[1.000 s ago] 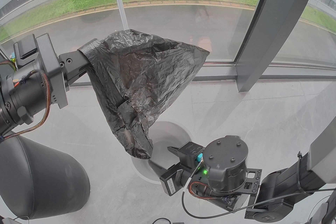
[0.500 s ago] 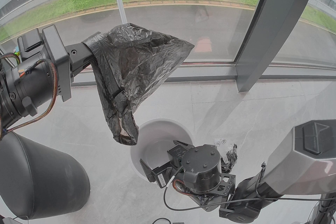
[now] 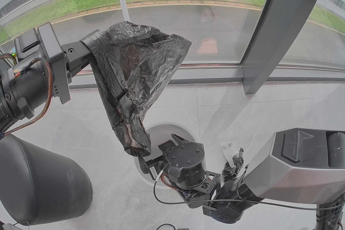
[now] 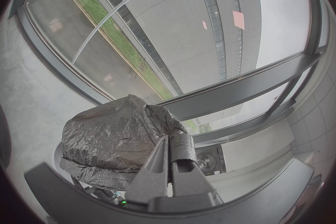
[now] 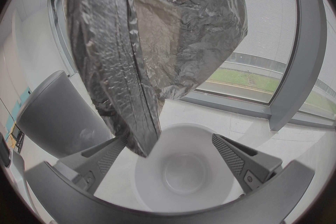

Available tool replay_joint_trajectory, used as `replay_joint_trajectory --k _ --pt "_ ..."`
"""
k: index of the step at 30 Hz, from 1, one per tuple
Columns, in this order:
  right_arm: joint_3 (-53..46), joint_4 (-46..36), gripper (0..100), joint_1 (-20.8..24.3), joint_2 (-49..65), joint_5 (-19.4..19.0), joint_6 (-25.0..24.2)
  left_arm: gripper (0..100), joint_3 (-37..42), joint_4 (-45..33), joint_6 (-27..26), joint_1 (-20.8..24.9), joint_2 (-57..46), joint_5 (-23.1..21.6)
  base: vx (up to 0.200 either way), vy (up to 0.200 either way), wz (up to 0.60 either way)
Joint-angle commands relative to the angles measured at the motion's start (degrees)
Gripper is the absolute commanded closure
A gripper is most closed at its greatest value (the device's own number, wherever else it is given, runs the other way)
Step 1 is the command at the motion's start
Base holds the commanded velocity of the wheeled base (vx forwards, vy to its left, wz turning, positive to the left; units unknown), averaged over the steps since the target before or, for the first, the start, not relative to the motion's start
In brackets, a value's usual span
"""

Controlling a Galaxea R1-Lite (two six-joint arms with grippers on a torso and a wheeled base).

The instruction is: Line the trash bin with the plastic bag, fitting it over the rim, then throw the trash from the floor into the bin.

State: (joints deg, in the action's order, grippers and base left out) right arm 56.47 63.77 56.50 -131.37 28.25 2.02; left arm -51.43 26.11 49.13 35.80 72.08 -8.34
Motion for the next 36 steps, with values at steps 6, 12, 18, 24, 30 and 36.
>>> replay_joint_trajectory --k 6,12,18,24,30,36 --pt "7.2 0.0 0 -1.7 -5.5 2.1 2.3 100 0.5 -0.1 2.6 0.1 -0.9 -0.5 0.000 0.000 0.00" --pt "11.4 0.2 0 -2.5 -8.8 2.1 3.9 100 0.6 -0.1 2.7 0.0 -0.5 -0.5 0.000 0.000 0.00" --pt "11.1 2.3 100 -2.5 -8.8 2.1 5.0 100 0.6 -0.1 2.8 0.0 -0.7 -0.5 0.000 0.000 0.00" --pt "8.7 3.3 100 -2.4 -7.9 2.1 5.0 100 0.6 -0.1 2.8 0.0 -0.9 -0.5 0.000 0.000 0.00" --pt "0.6 5.5 100 -1.1 -2.1 1.9 4.8 100 1.1 -0.4 2.8 -0.4 -0.6 -0.1 0.000 0.000 0.00" --pt "-9.6 4.7 100 -1.2 6.6 -1.1 0.7 100 3.4 -0.2 2.7 -2.7 -0.4 -0.2 0.000 0.000 0.00"
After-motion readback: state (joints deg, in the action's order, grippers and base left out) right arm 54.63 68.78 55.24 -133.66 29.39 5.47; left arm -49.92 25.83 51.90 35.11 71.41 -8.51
